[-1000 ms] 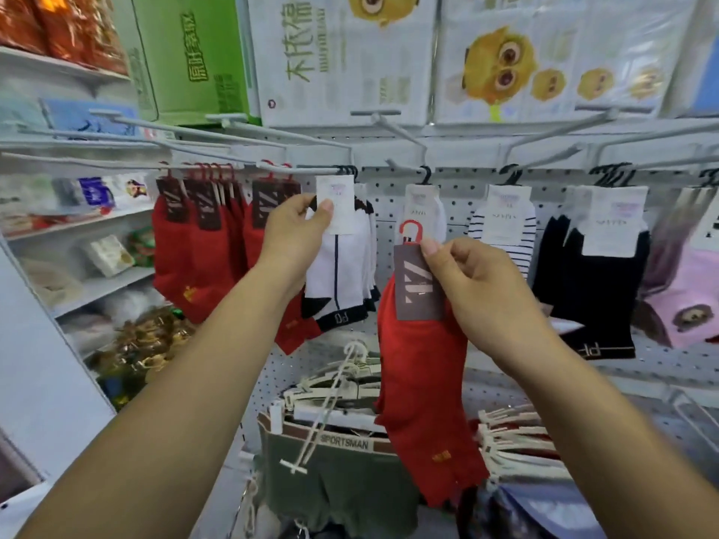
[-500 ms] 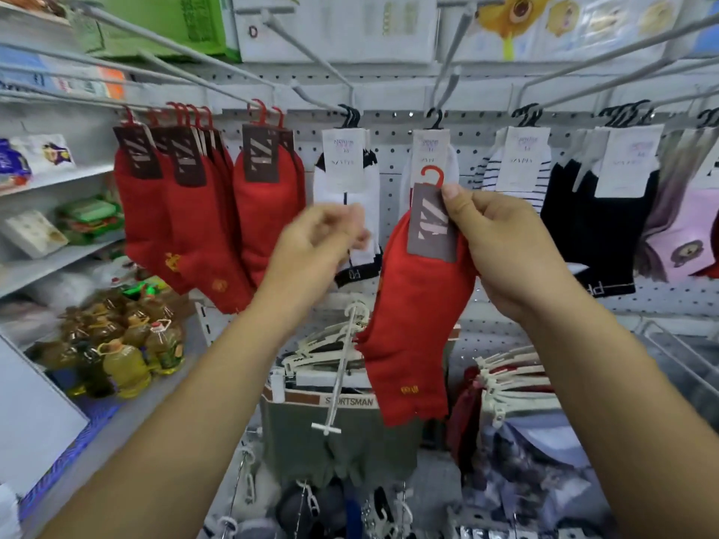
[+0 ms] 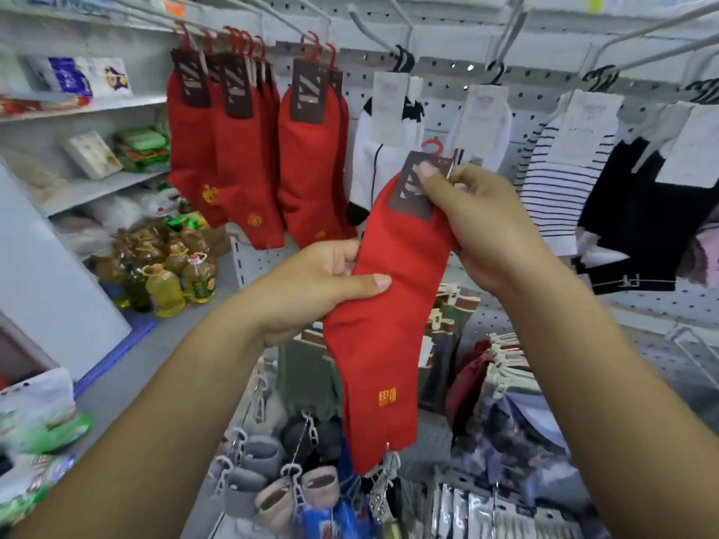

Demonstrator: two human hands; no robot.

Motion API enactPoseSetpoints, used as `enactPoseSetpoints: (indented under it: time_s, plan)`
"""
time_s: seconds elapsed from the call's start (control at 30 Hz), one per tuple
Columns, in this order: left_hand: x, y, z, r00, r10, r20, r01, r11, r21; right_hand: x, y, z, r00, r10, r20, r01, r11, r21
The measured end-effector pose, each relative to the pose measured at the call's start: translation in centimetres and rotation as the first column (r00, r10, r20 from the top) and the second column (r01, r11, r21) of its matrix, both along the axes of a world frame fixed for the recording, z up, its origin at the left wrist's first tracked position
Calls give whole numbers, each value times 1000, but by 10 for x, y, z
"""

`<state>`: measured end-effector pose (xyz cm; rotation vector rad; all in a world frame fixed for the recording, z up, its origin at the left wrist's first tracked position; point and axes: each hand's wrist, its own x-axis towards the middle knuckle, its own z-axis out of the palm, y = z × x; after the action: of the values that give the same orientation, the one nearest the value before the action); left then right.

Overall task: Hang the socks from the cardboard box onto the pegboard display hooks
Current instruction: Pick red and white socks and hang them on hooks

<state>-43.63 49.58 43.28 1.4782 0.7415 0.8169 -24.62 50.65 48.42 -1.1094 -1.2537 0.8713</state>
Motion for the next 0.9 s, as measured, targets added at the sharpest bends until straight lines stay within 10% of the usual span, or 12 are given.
enactPoseSetpoints:
  time_s: [0.4,0.63,0.9]
  plan:
    - [-66,-17,-35,998,-33,-62,21,981,-193,-52,-11,-28,966,220,134,-217,976,-34]
    - [-107,42,15,939,97,-330,-64,992,109,-88,30,0,985,152,85,-158,985,68]
    - [-117,113,86,864,488,126,-465,677,570,-119,92,40,991,-62,115,25,953,301]
